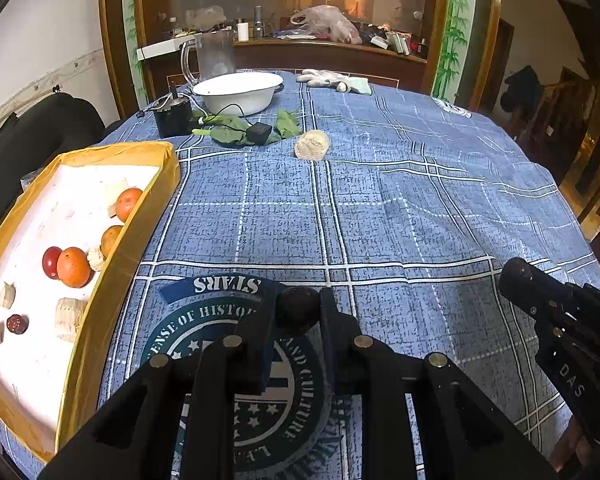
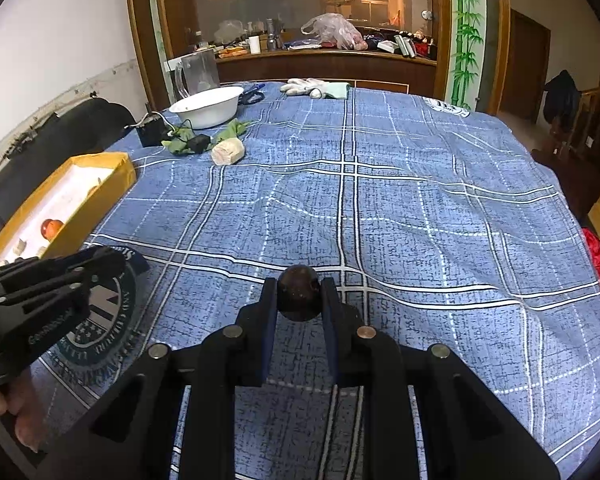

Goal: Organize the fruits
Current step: 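Carry dark ball over tray with left tool while right tool carries its dark ball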

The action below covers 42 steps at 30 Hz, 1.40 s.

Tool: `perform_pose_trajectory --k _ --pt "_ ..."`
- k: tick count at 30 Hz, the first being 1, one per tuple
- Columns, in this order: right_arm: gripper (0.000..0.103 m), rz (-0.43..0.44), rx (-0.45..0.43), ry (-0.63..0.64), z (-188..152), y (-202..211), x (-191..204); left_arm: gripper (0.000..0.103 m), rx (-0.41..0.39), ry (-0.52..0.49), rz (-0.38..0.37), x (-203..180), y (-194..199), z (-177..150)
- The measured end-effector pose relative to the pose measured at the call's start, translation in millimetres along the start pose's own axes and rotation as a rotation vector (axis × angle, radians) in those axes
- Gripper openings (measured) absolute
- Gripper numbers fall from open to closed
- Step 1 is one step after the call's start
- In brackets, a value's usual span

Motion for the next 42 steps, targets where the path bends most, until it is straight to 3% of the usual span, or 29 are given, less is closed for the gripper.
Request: perform_pose_trajectory --k 23,33,42 --pt "0.023 0.056 -0.028 0.008 10.4 6.9 17.2 0.019 -0.036 0.004 0.053 20.0 24.6 6.5" --pt "0.023 0.135 -0.032 0.046 21.8 -1.6 62.1 0.019 -0.045 0.066 0.140 76.4 36.6 6.8" --pt "0.023 0.258 -0.034 0.102 40.8 -17.2 138.0 0.019 -0.074 0.162 0.248 151.4 53.7 10.4"
Point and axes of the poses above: each gripper's, at about its wrist camera, not at the fingertips, and y roughly against the way its jaws point, x to its left, z to its top, the point moved 10 cm from there along -y, roughly the way its jaws point, and after that the axes turned 15 degrees about -x, right-handed, at the moved point
